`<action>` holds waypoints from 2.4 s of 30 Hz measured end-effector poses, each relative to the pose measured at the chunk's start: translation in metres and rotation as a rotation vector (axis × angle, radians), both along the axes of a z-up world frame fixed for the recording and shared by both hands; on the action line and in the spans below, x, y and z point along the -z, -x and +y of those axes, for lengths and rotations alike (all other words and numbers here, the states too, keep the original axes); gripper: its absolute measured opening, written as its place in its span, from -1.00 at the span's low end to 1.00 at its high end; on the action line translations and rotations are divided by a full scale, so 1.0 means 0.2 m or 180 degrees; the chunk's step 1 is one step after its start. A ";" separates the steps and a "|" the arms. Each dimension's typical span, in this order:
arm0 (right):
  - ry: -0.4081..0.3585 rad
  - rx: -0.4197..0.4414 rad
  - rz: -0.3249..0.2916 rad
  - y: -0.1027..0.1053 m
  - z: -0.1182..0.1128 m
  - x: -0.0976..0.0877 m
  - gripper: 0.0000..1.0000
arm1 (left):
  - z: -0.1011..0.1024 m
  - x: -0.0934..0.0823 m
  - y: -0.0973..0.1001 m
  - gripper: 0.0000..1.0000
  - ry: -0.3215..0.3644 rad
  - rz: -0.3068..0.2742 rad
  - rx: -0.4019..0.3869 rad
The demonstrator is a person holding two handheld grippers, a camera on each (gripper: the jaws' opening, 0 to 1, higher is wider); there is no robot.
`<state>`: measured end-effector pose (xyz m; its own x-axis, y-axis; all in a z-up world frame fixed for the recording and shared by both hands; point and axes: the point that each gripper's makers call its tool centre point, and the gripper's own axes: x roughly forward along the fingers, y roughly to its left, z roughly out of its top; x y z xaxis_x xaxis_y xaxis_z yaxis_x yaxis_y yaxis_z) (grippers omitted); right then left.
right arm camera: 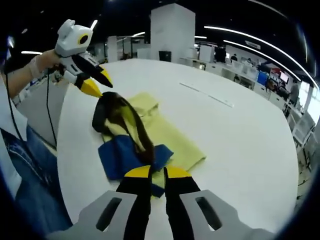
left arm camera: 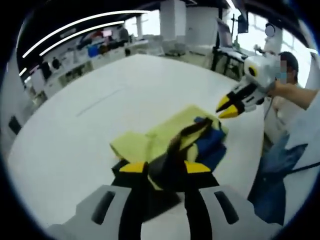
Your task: Fold the garment on the visible template until the final outline fits inside the template.
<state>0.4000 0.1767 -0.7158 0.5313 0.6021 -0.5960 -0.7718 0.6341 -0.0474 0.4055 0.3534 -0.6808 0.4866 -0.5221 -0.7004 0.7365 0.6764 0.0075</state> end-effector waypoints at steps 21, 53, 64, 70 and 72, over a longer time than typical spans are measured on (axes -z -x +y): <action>0.0181 -0.0157 0.0072 -0.02 -0.03 0.07 -0.78 | 0.03 0.10 -0.02 -1.00 0.0077 0.0178 0.0018; 0.0340 -0.0679 -0.0295 -0.15 0.14 0.09 -0.61 | 0.20 0.09 -0.11 -1.00 0.0488 0.0284 -0.0681; 0.0329 -0.0808 -0.0480 -0.19 0.21 0.03 -0.60 | 0.25 0.12 -0.13 -1.00 0.0495 0.0317 -0.0777; 0.0260 -0.0784 -0.0546 -0.23 0.24 -0.01 -0.72 | 0.28 0.13 -0.13 -1.00 0.0492 0.0349 -0.0831; 0.0268 -0.0805 -0.0554 -0.23 0.24 -0.02 -0.75 | 0.29 0.14 -0.13 -1.00 0.0481 0.0353 -0.0847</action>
